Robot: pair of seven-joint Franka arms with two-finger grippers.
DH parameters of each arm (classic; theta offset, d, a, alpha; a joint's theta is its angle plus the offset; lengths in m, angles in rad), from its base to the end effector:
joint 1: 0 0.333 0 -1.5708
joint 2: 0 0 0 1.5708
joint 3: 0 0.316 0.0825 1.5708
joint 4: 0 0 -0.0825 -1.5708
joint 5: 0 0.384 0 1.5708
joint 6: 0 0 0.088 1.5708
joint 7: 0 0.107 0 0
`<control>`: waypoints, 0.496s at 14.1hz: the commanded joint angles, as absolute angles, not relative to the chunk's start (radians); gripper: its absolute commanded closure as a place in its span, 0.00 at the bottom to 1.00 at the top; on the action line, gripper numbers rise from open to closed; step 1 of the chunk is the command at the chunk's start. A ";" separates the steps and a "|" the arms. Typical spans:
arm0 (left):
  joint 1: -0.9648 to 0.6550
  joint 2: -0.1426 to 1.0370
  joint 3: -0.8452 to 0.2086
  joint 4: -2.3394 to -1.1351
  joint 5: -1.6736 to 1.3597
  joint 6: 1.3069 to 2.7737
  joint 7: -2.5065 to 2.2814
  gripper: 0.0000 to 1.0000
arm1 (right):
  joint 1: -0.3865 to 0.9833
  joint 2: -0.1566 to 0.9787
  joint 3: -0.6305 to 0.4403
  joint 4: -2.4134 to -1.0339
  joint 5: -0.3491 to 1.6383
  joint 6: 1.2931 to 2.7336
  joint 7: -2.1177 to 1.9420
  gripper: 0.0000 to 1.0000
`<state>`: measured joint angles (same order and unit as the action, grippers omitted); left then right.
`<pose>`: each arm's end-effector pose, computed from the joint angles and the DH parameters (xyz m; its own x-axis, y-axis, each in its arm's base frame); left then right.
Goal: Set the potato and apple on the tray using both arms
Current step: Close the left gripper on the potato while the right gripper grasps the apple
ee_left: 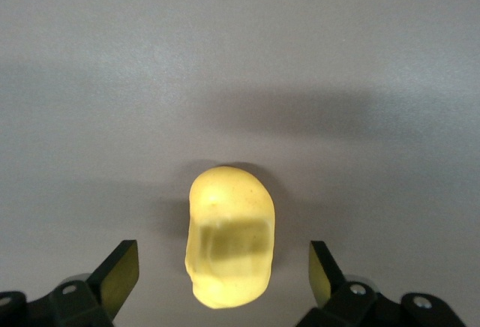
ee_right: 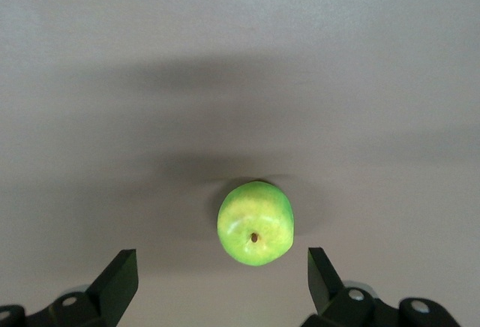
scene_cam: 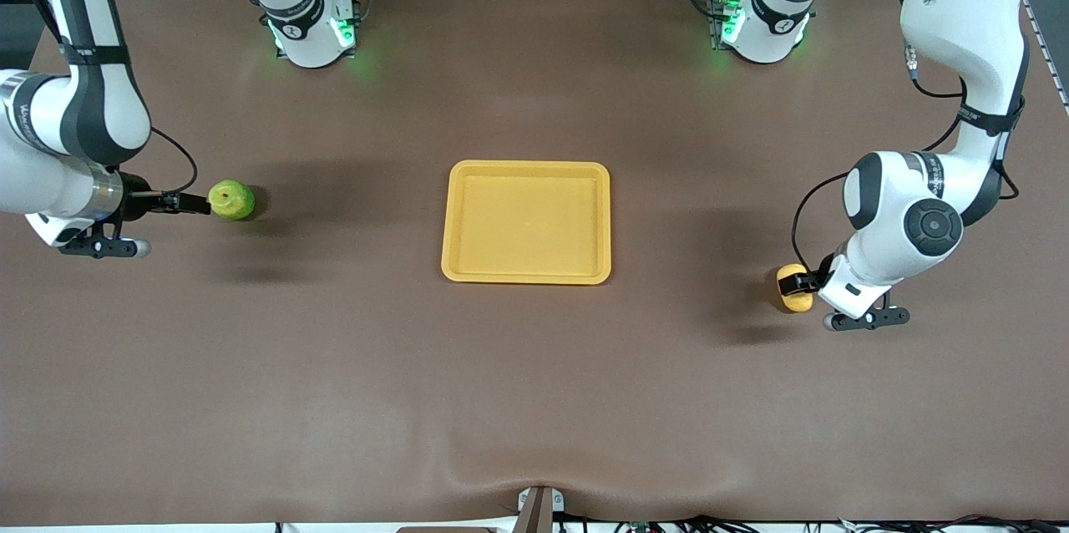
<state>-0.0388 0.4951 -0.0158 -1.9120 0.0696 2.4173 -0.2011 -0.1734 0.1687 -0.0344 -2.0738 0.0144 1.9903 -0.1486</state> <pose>0.6295 -0.0336 0.2361 0.9952 0.0961 0.0171 0.0966 -0.9947 -0.0365 0.5333 -0.1113 0.3307 0.9675 -0.0596 -0.2459 -0.0721 -0.9965 -0.0424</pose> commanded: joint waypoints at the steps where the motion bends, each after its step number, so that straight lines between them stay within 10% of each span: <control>1: -0.034 0.518 -0.021 -1.902 0.072 2.437 -0.224 0.00 | -0.198 0.127 -0.021 -2.175 0.002 2.074 -0.164 0.00; 7: -0.034 0.548 -0.021 -1.901 0.072 2.451 -0.224 0.00 | -0.196 0.133 -0.023 -2.232 0.002 2.138 -0.163 0.00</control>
